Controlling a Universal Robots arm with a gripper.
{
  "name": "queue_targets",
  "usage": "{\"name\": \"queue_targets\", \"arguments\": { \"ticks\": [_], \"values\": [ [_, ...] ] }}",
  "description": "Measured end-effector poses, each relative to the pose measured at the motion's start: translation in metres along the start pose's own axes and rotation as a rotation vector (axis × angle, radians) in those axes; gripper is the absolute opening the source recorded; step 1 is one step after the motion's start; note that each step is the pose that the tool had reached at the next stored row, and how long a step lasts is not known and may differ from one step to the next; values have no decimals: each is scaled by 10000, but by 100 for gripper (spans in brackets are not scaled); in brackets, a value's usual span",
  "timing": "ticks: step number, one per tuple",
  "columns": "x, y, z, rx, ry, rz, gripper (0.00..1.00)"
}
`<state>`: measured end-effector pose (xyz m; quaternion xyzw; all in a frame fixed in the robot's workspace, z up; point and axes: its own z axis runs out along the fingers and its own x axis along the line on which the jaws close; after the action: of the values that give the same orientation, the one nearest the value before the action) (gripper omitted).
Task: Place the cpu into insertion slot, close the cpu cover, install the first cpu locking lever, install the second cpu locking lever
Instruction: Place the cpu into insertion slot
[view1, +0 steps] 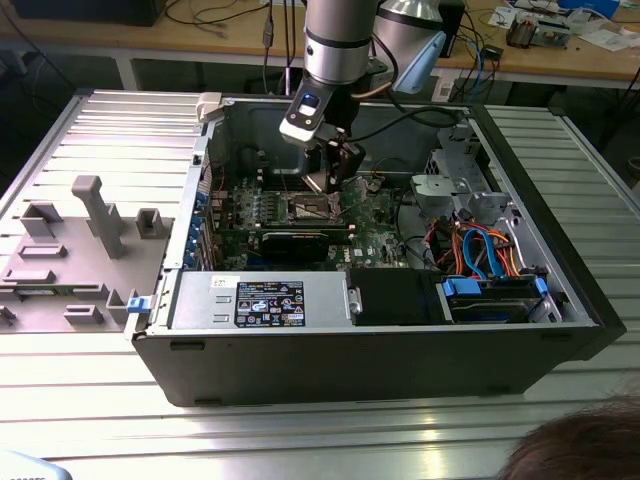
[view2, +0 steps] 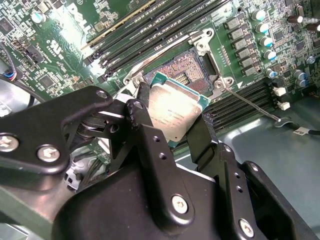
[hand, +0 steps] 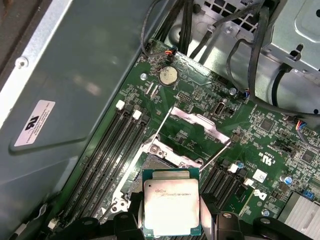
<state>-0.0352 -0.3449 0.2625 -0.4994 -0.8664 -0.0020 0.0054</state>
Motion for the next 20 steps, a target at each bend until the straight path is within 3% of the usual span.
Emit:
{"name": "queue_targets", "arguments": {
  "ticks": [20],
  "values": [
    [0, 0, 5, -5, 1, 397, 54]
  ]
}}
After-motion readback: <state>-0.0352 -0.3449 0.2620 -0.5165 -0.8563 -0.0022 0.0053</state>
